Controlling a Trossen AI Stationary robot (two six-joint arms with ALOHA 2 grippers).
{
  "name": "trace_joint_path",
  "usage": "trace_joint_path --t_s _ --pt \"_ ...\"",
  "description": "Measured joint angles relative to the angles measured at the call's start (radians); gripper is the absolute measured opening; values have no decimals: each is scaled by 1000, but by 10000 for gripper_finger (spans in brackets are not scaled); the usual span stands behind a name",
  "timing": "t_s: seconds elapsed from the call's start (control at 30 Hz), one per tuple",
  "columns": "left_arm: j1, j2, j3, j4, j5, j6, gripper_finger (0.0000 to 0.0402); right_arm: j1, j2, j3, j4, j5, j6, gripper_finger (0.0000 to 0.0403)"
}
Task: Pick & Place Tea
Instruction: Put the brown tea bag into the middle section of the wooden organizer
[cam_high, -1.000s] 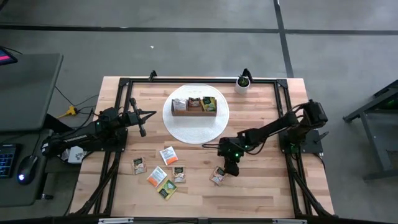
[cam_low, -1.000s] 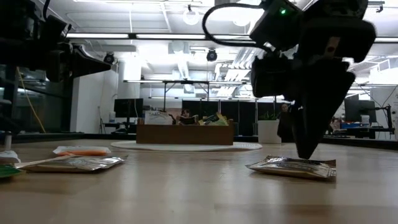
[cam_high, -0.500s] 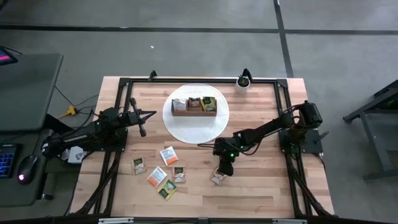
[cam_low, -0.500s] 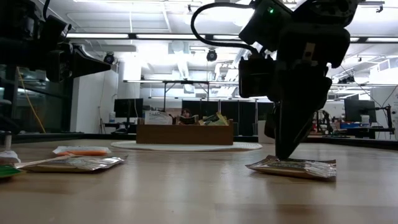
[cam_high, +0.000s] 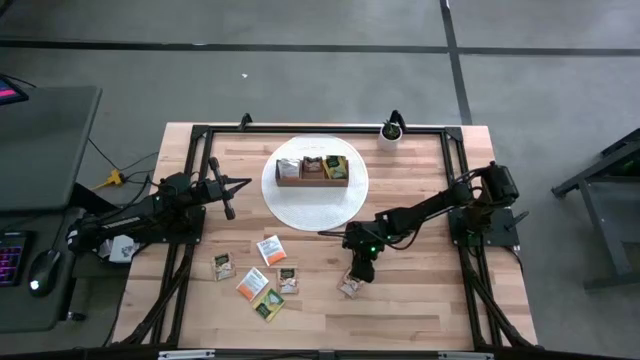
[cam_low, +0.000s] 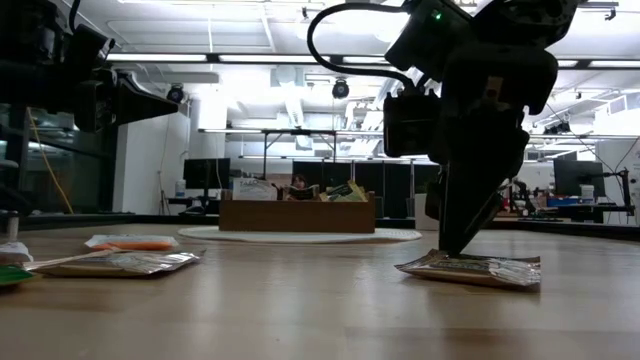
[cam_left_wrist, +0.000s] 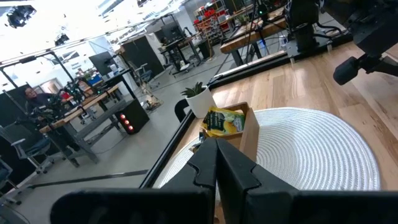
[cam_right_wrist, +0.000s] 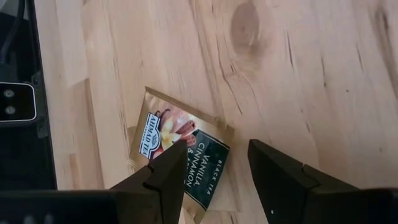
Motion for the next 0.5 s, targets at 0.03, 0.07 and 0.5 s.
trace_joint_path --t_s 0.03,0.07,0.5 --pt "0 0 0 0 0 0 1 0 0 0 0 -1 0 168" --pt "0 0 0 0 0 0 1 0 0 0 0 -4 1 168" --pt "0 0 0 0 0 0 1 7 0 0 6 -58 19 168"
